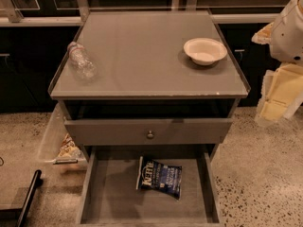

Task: Pick blue chip bag from middle drawer and place on counter

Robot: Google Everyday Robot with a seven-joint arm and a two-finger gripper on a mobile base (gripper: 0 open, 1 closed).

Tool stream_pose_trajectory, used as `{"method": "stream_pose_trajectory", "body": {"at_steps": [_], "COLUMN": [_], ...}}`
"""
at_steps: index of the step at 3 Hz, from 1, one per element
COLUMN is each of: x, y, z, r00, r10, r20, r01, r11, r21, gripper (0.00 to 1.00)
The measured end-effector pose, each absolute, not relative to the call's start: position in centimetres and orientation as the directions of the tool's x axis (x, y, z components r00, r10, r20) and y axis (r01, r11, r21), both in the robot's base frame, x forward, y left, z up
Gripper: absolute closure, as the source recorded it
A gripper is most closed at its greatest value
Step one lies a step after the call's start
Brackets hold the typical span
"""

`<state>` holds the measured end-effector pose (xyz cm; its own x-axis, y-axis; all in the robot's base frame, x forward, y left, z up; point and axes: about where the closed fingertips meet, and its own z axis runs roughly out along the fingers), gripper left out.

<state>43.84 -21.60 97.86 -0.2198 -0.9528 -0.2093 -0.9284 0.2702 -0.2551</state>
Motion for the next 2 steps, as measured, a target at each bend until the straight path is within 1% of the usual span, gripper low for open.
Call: {"method": "stream_pose_trajectory", "body": {"at_steps": [2], "x": [43.78], "y": [-21.63], "z": [97.21], "r00": [-0.223], "r10": [-0.95], "r20": [-0.218], "r01": [-0.929], "r11": [0.276], "r21": [-0.248], "gripper": [0.0]}}
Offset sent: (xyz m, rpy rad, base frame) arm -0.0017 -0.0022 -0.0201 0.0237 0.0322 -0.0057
